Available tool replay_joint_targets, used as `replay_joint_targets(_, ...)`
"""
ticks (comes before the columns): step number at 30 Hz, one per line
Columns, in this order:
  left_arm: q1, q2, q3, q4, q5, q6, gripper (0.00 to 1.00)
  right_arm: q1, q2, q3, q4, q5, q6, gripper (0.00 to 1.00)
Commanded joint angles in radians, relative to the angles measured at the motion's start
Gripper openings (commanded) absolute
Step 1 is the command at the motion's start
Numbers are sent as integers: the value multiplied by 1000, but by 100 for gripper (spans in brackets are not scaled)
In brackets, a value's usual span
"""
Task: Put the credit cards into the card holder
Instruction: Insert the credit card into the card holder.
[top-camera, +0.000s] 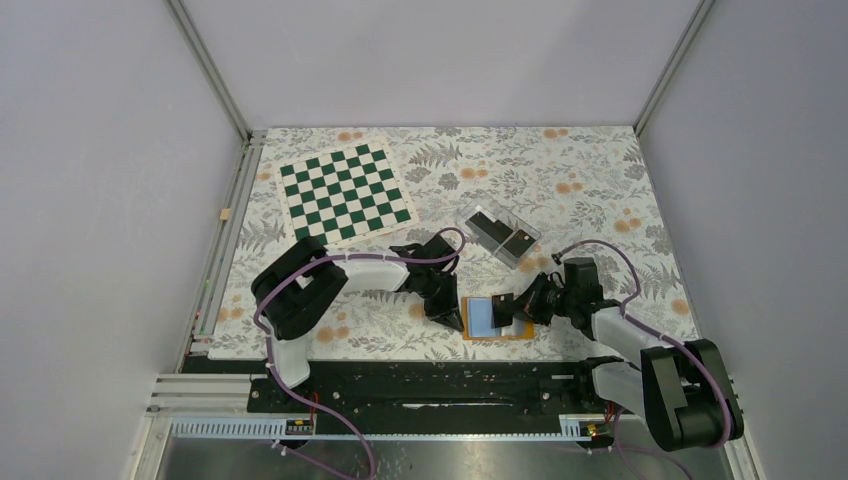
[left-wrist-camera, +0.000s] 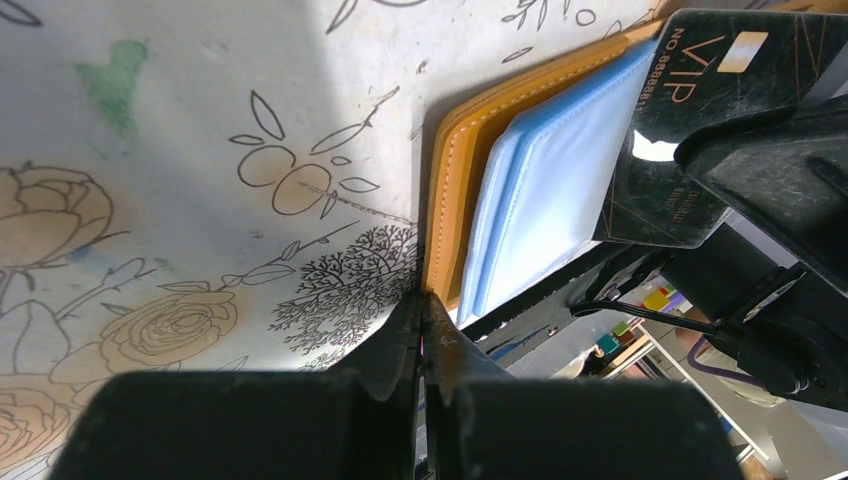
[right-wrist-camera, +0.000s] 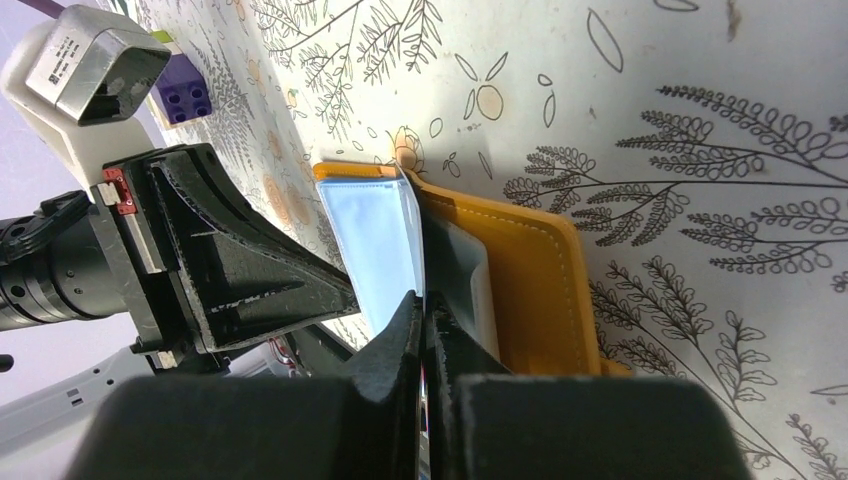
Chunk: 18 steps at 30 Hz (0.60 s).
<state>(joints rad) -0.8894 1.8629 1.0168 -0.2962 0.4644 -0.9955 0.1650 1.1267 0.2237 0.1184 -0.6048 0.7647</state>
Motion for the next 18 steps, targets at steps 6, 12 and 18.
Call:
replay_joint_targets(6, -6, 34, 31, -31, -41, 6, 0, 10, 43, 12, -139, -20, -2, 0)
replay_joint_targets(12, -6, 37, 38, -36, -40, 10, 0, 10, -4, 22, -228, 6, -11, 0)
replay_joint_targets(18, -6, 39, 47, -55, -44, 27, 0, 10, -18, 36, -268, -2, -39, 0)
